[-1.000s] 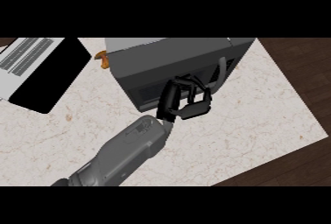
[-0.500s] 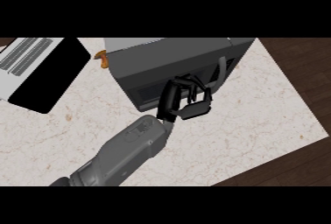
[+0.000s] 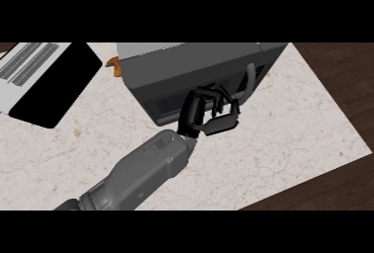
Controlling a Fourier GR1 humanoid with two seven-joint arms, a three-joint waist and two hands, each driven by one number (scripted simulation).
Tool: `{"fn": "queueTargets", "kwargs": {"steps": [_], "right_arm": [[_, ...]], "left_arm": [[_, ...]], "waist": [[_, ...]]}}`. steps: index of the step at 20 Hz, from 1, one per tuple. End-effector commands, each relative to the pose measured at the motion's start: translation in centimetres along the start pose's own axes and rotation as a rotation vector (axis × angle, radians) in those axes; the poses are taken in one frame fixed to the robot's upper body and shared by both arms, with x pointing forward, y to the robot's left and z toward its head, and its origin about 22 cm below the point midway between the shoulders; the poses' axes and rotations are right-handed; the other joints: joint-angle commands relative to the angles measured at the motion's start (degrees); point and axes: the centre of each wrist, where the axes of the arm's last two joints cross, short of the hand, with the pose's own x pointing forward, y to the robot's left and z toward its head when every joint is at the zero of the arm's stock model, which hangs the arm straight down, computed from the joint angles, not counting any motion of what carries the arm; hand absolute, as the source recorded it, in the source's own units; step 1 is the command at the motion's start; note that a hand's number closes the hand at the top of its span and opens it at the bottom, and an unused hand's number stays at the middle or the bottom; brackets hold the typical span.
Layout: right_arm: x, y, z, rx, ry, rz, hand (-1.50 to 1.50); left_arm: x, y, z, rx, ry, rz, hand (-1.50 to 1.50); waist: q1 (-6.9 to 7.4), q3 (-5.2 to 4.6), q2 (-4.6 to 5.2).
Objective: Pick up the milk, place it into the microwave and close the microwave
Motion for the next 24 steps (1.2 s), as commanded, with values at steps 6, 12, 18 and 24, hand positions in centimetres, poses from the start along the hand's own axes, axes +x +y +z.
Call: {"fn": "queueTargets", "kwargs": {"steps": [6,12,18,24], "right_arm": [[1.7,-2.1,-0.9,0.025,0.014,0.096,-1.5],[1.9,-3.2,-1.4,0.022,0.01,0.103,-1.5],[1.0,-3.8,-0.7,-0.012,0.003,0.039,-1.5],[0.8,-4.6,-0.8,-0.023,0.0,0.015,-1.5]], "left_arm": [[1.1,0.4,-2.6,0.038,-0.036,-0.011,1.5],[1.2,0.1,-2.7,0.027,-0.051,-0.01,1.5],[1.5,0.0,-2.9,0.037,-0.062,0.006,1.5],[1.1,-0.1,-2.6,0.024,-0.055,0.002,1.5]], "waist": [[-0.79,-0.07,0.65],[0.1,0.1,1.33],[-0.31,0.24,1.36],[-0.02,0.25,1.32]]}}
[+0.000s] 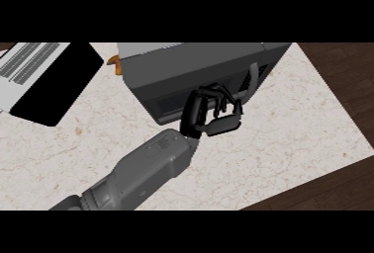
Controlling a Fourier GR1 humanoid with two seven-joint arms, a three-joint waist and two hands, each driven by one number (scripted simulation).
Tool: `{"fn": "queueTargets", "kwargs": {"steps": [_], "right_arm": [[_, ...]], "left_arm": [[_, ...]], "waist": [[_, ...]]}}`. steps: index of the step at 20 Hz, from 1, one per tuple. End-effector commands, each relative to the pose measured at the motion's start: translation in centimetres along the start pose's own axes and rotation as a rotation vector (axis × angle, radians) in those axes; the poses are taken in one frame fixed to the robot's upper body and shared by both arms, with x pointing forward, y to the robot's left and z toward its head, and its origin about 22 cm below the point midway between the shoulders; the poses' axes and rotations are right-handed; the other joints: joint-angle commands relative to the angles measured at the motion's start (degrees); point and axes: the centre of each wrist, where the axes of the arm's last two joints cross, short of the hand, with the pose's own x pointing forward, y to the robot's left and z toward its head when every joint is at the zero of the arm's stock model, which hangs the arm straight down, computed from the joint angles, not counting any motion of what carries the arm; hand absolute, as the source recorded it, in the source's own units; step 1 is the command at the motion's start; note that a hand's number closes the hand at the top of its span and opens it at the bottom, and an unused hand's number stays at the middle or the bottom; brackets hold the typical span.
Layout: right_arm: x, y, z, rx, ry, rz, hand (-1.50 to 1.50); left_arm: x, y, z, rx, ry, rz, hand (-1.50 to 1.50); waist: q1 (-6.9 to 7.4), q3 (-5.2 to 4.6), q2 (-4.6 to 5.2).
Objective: Pick up the milk, place it into the microwave and close the microwave
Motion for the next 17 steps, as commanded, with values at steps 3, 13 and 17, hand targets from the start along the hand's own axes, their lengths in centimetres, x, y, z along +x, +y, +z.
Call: {"fn": "queueTargets", "kwargs": {"steps": [3,13,17], "right_arm": [[-0.1,-1.0,0.0,-0.012,-0.014,-0.03,-1.5],[0.5,-2.5,-1.0,-0.022,-0.03,-0.04,-1.5],[0.4,-2.8,-1.2,-0.012,-0.014,-0.047,-1.5]], "left_arm": [[1.0,0.4,-2.6,0.025,-0.008,-0.014,1.5],[1.1,0.1,-2.8,0.009,-0.011,-0.009,1.5],[1.1,0.0,-2.8,0.012,-0.011,-0.009,1.5]], "waist": [[-0.43,-0.13,0.65],[0.59,-0.09,0.77],[0.87,-0.1,0.71]]}}
